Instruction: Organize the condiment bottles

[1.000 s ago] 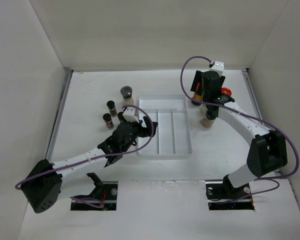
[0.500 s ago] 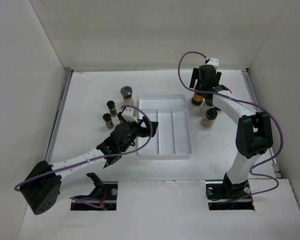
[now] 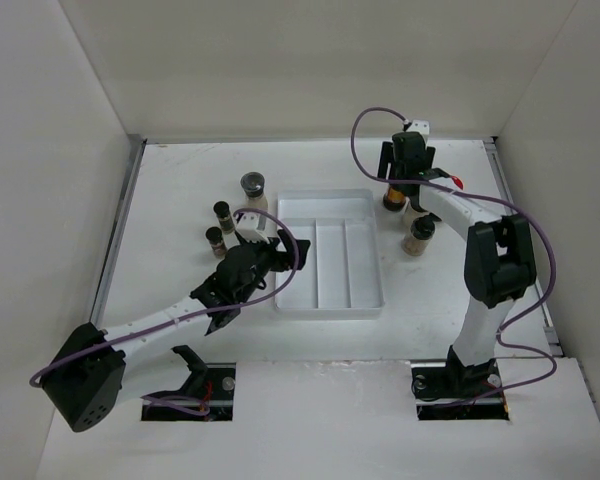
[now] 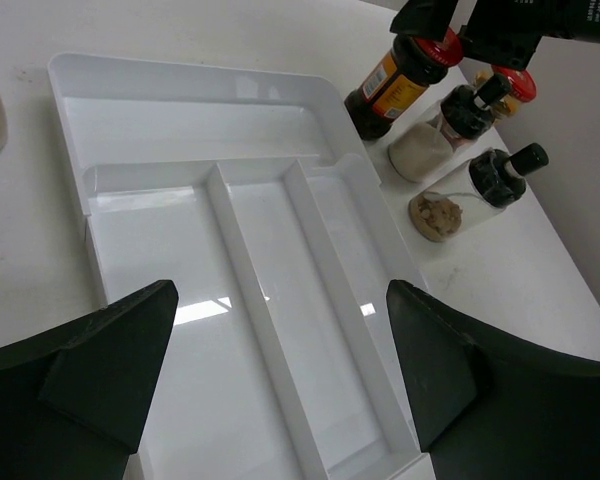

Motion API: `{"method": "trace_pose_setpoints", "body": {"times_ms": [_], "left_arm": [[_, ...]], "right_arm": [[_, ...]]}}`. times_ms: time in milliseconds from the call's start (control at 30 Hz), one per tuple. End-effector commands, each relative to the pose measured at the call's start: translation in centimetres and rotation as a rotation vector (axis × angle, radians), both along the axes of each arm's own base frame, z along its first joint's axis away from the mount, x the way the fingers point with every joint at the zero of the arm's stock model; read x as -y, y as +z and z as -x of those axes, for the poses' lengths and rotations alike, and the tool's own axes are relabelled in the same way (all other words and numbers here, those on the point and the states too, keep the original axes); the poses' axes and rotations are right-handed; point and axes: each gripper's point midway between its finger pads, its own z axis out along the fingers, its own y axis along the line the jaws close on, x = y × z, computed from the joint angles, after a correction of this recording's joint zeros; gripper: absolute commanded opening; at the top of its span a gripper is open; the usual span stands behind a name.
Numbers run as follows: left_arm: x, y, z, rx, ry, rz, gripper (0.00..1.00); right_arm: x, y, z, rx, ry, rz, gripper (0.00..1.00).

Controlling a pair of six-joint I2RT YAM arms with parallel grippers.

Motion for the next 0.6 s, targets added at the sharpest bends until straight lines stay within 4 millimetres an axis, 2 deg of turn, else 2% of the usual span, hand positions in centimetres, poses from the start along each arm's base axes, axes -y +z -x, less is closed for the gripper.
{"method": "trace_pose_setpoints", "body": {"times_ms": [0,133,233,333,433,567], "left_arm": [[0.0,1.4,0.0,0.033,-0.004,0.057,0.87],[-0.3,1.4,-0.2,0.037,0.005,0.063,0.87],[-0.5,1.4,-0.2,0.032,0.009,0.063,0.87],[-0.6,1.6,-0.2,0.041,0.013,0.072,0.87],[-0.8,1.2,-0.4,0.03,0.02,0.064,0.87],[-0.8,1.7,-0.3,0.042,0.018,0.076,0.87]], "right_arm": [[-0.3,1.4,-1.0,0.032,0.008,-0.002,0.84],[-0.4,1.4,-1.2,0.035,0.008,-0.003,0.69],[-0.5,2.9,-1.7,0.086,0.0,-0.024,0.52],[-0.3,5.8,-1.9,0.172,-0.012,-0.041,0.45],[-0.2,10.1,-1.9,0.291,-0.019,-0.074,0.42],[-1.1,14.6,-1.2,0.387,0.005,-0.102,0.42]]}}
